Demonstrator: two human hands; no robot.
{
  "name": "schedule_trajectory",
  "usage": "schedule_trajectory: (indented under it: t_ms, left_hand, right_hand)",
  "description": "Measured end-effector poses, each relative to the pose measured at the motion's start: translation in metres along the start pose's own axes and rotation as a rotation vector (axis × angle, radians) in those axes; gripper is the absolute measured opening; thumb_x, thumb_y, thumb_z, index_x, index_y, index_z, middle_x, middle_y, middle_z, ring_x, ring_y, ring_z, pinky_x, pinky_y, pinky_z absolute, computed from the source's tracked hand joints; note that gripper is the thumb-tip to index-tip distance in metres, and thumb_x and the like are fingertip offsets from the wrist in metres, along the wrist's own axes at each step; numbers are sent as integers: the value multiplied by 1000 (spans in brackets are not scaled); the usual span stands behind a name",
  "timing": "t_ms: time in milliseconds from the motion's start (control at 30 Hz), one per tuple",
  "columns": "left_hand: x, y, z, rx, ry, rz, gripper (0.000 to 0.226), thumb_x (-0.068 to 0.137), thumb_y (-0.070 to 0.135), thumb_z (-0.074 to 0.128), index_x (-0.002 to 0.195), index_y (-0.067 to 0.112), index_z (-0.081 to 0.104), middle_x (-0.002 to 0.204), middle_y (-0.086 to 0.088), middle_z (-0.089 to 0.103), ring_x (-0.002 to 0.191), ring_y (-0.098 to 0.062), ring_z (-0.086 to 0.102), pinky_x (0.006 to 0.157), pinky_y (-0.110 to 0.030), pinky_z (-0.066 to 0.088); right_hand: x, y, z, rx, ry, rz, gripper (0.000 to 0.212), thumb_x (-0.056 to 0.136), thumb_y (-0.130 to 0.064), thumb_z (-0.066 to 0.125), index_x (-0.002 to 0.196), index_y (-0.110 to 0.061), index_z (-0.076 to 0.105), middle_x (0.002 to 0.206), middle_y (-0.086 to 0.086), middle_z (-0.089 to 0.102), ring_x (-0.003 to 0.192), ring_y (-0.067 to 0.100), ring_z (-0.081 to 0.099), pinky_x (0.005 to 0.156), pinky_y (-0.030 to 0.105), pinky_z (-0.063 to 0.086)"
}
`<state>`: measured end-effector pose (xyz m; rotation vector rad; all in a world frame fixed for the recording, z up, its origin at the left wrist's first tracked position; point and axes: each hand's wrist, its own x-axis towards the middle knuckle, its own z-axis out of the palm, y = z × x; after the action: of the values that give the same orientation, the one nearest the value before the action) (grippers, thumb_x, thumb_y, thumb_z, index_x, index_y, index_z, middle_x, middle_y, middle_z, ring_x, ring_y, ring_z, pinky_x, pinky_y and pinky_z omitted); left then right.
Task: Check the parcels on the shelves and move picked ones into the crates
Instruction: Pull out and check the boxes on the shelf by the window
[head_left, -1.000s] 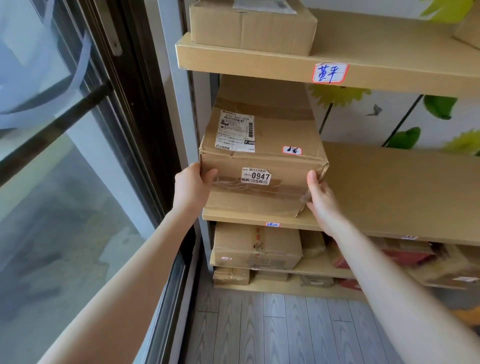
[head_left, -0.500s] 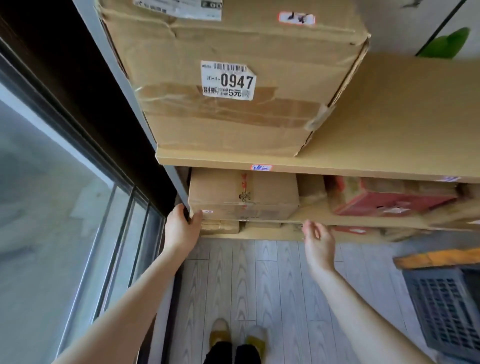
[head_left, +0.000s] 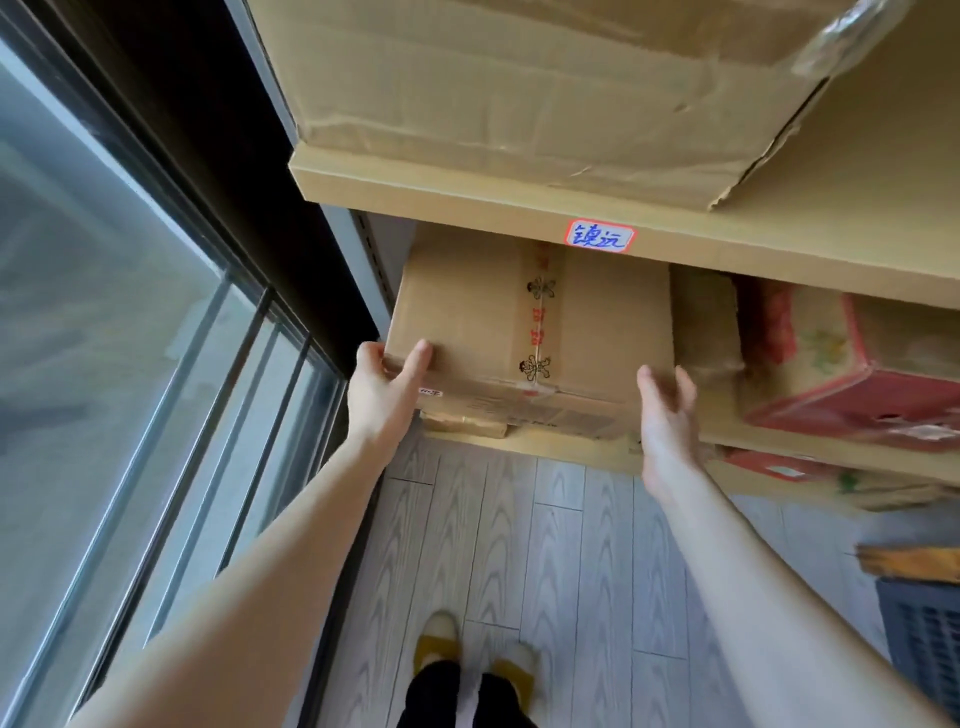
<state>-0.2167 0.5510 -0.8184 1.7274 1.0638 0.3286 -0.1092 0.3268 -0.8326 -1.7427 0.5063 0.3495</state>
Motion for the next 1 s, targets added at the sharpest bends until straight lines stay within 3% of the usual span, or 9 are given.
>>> schedule_trajectory:
  t_ms: [100,200,367,533,667,767,833,900,1000]
  left_hand:
    - [-42,7,-20,-35,13,60,36,83,49,59,96,18,49,84,14,58,75,1,57,62,-19,43]
    - [-87,23,-35,-90,9,158,33,83,50,56,101,23,49,97,20,58,87,12,57,70,-8,45]
    - [-129,50,-56,23,70,490,40,92,40,39,106,11,62,123,-4,56,116,-21,52,96,-40,42]
    - [-127,48,-80,235,106,557,45,86,41,48,114,9,63,127,-13,54,119,-23,49,98,-53,41]
    - [-109,49,-85,73,-48,108,96,62,71,58,140,22,35,148,0,34,135,-13,34,112,-38,31]
    - [-87,50,-83,-131,-55,2,59,65,62,69,105,22,53,105,14,60,92,14,58,77,-4,45]
    - [-72,45,-86,-148,-59,-21,40,71,57,68,79,20,52,82,11,62,71,1,61,56,-7,42]
    - [-65,38,-89,-160,-105,-59,42,72,55,68,75,15,55,80,4,65,71,-8,62,59,-17,46]
    - [-76,37,-89,-164,-81,-46,36,72,53,69,76,21,52,78,8,62,69,-2,59,54,-14,47]
  right_hand:
    - [-22,11,-10,125,52,102,50,89,-41,54,136,-36,37,146,-5,37,130,19,38,106,42,32]
    - [-37,19,-25,316,68,258,38,92,-36,52,129,-34,45,141,-4,44,128,22,42,101,39,39]
    - [-61,45,-28,494,-113,548,42,97,-30,43,138,-21,38,151,11,30,140,38,20,109,55,25]
    - [-65,57,-13,610,-137,737,40,96,-14,44,135,-6,42,142,16,44,129,38,41,106,56,32]
    - [-62,50,-13,338,-17,630,26,88,-1,52,113,-2,55,116,16,56,107,34,57,91,44,49]
    - [-74,31,-9,-6,18,314,21,88,-17,55,107,-11,61,109,6,57,94,21,55,80,28,42]
    - [-90,10,-3,-13,-112,167,45,89,-40,54,129,-20,52,125,-2,53,110,14,48,88,28,34]
    - [-109,-14,5,17,-237,97,62,83,-61,50,135,-28,45,127,-10,48,113,9,42,91,30,30]
    - [-138,-41,16,15,-348,-44,70,75,-72,48,133,-33,46,128,-20,47,120,5,43,97,26,29]
